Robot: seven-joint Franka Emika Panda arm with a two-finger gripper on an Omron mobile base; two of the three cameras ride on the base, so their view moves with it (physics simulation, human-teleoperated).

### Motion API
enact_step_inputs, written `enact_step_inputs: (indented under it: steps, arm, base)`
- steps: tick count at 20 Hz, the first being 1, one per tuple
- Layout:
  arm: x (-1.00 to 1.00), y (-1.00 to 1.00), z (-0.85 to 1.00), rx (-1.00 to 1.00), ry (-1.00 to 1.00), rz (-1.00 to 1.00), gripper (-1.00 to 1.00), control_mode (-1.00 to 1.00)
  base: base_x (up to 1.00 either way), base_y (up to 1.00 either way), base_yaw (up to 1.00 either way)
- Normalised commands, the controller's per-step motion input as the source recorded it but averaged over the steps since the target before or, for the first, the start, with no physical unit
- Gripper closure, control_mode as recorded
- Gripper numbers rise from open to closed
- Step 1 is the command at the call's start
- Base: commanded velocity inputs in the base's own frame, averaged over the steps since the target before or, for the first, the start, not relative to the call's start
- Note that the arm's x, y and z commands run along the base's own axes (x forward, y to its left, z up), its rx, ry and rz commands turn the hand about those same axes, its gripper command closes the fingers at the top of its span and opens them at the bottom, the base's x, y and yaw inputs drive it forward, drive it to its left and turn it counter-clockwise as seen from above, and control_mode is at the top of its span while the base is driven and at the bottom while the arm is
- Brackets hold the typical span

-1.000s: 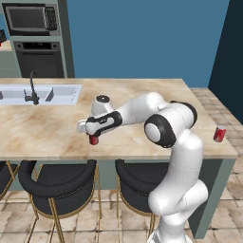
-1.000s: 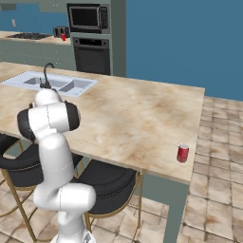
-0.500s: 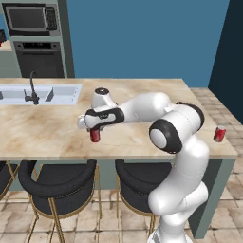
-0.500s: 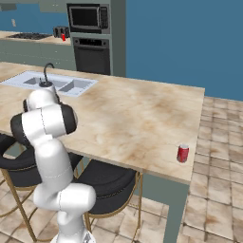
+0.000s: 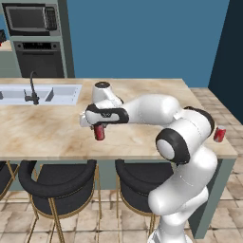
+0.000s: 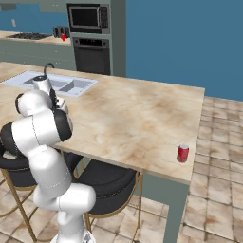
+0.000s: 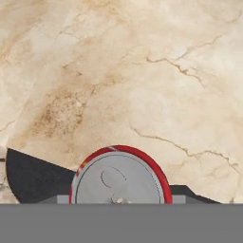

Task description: Four empty soda cans are scattered around the kitchen. Gather all the cans and cluster them next to the stove for recycling.

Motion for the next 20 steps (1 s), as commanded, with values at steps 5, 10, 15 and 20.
enact_step_inputs:
  steps: [5,10,15,20]
  arm:
    - [-0.26,-0.17,0.23,-0.07,0.00,0.00,1.00,-1.00]
    - [-0.18,-0.18,0.27,-0.05,0.07,0.00,1.00,-1.00]
    - [-0.14,-0.17,0.31,-0.03,0.15,0.00,1.00,-1.00]
    - [-0.12,-0.16,0.30,-0.03,0.16,0.00,1.00,-1.00]
  base:
    - [0.00,0.00,0.00]
    - [0.00,0.00,0.00]
    - [0.00,0.00,0.00]
    - [0.00,0.00,0.00]
